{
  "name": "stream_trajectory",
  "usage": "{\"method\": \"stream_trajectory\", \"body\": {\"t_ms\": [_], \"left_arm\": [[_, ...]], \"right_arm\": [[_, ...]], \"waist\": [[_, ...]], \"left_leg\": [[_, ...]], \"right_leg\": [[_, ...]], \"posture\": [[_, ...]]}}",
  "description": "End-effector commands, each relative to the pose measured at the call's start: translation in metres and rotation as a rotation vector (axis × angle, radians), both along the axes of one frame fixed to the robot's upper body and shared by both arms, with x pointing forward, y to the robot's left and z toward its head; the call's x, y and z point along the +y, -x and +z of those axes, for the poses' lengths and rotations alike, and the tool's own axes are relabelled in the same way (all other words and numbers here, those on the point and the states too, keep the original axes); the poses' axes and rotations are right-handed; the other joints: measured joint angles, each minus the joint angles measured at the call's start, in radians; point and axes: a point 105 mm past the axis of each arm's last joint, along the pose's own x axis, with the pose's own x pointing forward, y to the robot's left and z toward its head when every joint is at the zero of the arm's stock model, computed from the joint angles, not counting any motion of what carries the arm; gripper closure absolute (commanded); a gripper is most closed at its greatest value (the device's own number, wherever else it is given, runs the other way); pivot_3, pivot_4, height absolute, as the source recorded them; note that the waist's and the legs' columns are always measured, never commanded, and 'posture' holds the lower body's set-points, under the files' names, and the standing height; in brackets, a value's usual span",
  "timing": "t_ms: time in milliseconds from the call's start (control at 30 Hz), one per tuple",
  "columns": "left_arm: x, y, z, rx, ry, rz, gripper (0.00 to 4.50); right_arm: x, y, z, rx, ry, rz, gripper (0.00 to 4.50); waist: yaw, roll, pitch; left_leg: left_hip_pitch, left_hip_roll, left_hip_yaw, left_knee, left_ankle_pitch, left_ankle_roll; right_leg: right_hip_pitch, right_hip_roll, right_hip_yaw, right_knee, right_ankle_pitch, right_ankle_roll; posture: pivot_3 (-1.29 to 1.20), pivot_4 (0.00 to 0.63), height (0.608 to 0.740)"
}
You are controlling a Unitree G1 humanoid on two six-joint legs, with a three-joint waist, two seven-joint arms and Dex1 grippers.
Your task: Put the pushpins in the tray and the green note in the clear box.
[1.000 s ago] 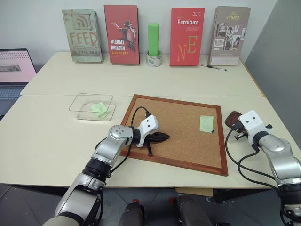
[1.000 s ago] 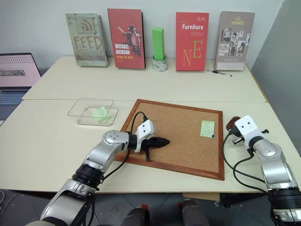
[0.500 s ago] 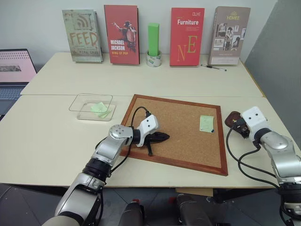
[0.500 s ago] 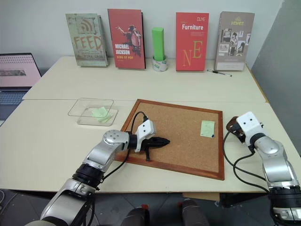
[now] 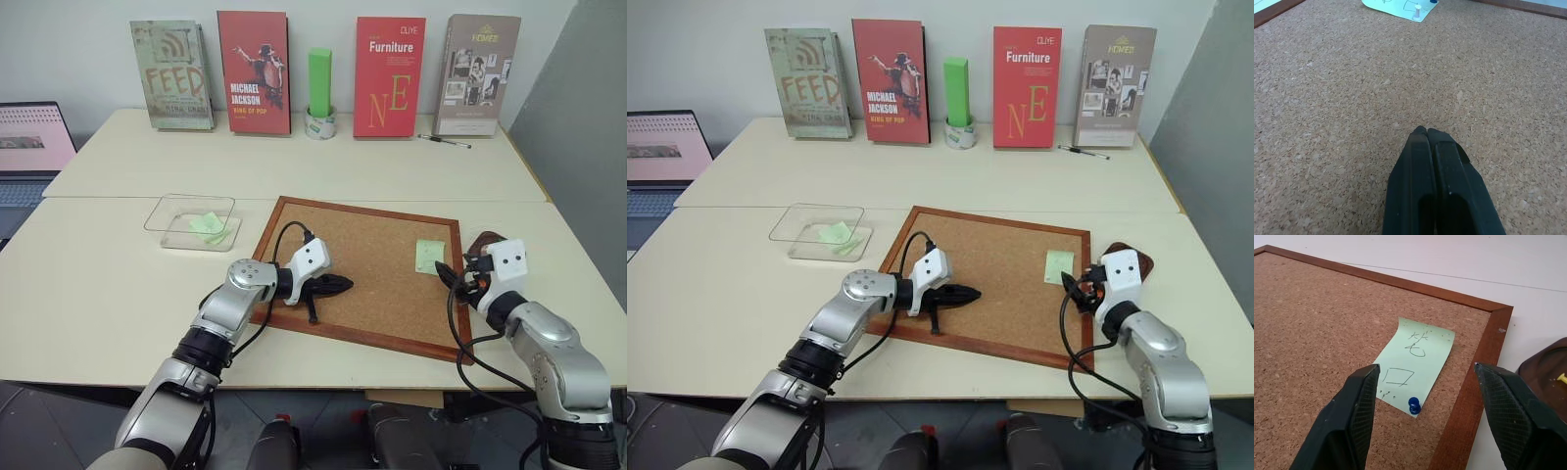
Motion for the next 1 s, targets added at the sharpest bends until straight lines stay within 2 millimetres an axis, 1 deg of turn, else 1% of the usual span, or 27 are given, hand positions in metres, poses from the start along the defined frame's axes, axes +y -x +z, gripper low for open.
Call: {"method": "stream_trajectory", "body": {"t_ms": [33,133,333,433,600,700,733,767,800,867,900,1000], "left_arm": [[0.010,0.000,-0.020,0.050,-0.071,0.038,4.50],[0.010,0.000,-0.020,0.049,-0.072,0.039,4.50],[0.011,0.000,-0.021,0.050,-0.074,0.042,4.50],[0.011,0.000,-0.021,0.049,-0.076,0.043,4.50],[0.012,0.000,-0.022,0.048,-0.079,0.044,4.50],[0.013,0.000,-0.022,0.048,-0.081,0.045,4.50],[0.013,0.000,-0.022,0.047,-0.081,0.045,4.50],[0.013,0.000,-0.022,0.047,-0.082,0.045,4.50],[0.013,0.000,-0.022,0.047,-0.082,0.044,4.50],[0.013,-0.001,-0.022,0.045,-0.083,0.043,4.50],[0.013,-0.001,-0.022,0.045,-0.083,0.042,4.50],[0.013,-0.001,-0.022,0.044,-0.086,0.041,4.50]], "right_arm": [[0.000,-0.002,0.003,-0.032,0.014,-0.023,1.24],[-0.004,-0.004,-0.003,-0.010,0.021,-0.040,1.24],[-0.001,-0.005,-0.009,0.018,0.010,-0.033,1.24],[0.000,-0.005,-0.012,0.031,0.010,-0.028,1.69],[0.003,-0.005,-0.013,0.034,0.002,-0.014,2.85],[0.004,-0.005,-0.012,0.032,0.003,-0.009,3.42],[0.004,-0.004,-0.012,0.031,0.004,-0.007,3.70],[0.004,-0.004,-0.012,0.030,0.004,-0.005,3.90],[0.004,-0.004,-0.011,0.029,0.004,-0.003,4.00],[0.004,-0.003,-0.009,0.025,0.002,0.000,4.43],[0.004,-0.003,-0.008,0.021,0.001,0.002,4.49],[0.003,-0.003,-0.002,-0.001,0.002,0.003,4.49]], "waist": [[0.000,0.000,0.000],[0.000,0.000,0.000],[0.000,0.000,0.000],[0.000,0.000,0.000],[0.000,0.000,0.000],[0.000,0.000,0.000],[0.000,0.000,0.000],[0.000,0.000,0.000],[0.000,0.000,0.000],[0.000,0.000,0.000],[0.000,0.000,0.000],[0.000,0.000,0.000]], "left_leg": [[0.000,0.000,0.000,0.000,0.000,0.000],[0.000,0.000,0.000,0.000,0.000,0.000],[0.000,0.000,0.000,-0.001,0.000,0.000],[0.000,0.000,0.000,-0.001,0.000,0.000],[0.000,0.000,0.000,-0.001,0.000,0.000],[0.000,0.000,0.000,-0.001,0.000,0.000],[0.000,0.000,0.000,-0.001,0.000,0.000],[0.000,0.000,0.000,-0.001,0.000,0.000],[0.000,0.000,0.000,-0.001,0.000,0.000],[0.000,0.000,0.000,-0.001,0.000,0.000],[-0.001,0.000,0.000,-0.001,0.000,0.000],[-0.001,0.001,0.000,-0.002,0.000,0.000]], "right_leg": [[0.000,0.000,0.000,0.000,0.000,0.000],[0.000,0.000,0.000,0.000,0.000,0.000],[0.000,0.000,0.000,-0.001,0.000,0.000],[0.000,0.000,0.000,-0.001,0.000,0.000],[0.000,0.000,0.000,-0.001,0.000,0.000],[0.000,0.000,0.000,-0.002,0.000,0.000],[0.000,0.000,0.000,-0.002,0.000,0.000],[0.000,0.000,0.000,-0.002,0.000,0.000],[0.000,0.000,0.000,-0.002,0.000,0.000],[0.000,0.000,0.000,-0.003,0.000,0.000],[0.000,0.000,0.000,-0.003,0.000,0.000],[0.000,0.000,0.000,-0.005,0.000,0.000]], "posture": [[0.00,0.150,0.740],[0.00,0.150,0.740],[0.00,0.150,0.740],[0.00,0.150,0.740],[0.00,0.150,0.740],[0.00,0.150,0.740],[0.00,0.150,0.740],[0.00,0.150,0.740],[0.00,0.150,0.740],[0.00,0.150,0.740],[0.00,0.150,0.740],[0.00,0.150,0.740]]}}
